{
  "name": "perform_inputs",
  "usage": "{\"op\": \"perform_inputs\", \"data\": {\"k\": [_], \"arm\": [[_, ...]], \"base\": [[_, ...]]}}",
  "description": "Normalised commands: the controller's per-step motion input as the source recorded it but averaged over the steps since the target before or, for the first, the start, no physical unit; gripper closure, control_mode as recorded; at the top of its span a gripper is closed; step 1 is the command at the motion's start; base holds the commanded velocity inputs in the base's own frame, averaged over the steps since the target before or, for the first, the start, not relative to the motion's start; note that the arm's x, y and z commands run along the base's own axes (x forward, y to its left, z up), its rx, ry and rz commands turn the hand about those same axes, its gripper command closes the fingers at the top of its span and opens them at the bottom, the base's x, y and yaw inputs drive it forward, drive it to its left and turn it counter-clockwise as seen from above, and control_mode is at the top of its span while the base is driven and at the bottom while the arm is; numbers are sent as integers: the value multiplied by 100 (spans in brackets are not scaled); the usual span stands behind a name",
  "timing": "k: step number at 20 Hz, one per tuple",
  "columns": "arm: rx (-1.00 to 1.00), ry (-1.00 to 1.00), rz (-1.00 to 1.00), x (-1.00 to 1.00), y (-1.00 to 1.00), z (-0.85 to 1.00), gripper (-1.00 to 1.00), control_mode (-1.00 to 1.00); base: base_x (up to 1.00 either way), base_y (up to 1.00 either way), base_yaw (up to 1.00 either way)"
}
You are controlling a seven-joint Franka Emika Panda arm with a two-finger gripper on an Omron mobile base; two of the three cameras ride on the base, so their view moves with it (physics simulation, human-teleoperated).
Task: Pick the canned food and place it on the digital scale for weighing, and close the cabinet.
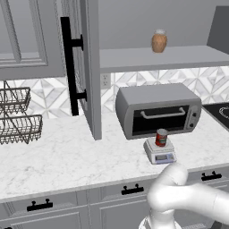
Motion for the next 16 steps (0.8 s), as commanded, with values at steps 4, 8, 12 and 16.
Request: {"op": "perform_inputs", "data": {"k": [4,8,12,16], "arm": [[-21,-5,-17,100,100,0,-100,-100],[-16,-1,-16,100,100,-3,-100,-100],[-12,0,-14,100,100,-3,-100,-100],[-13,1,-13,100,94,0,-100,-100]], "base": [[0,0,0],[0,0,0],[0,0,0],[0,0,0]]}}
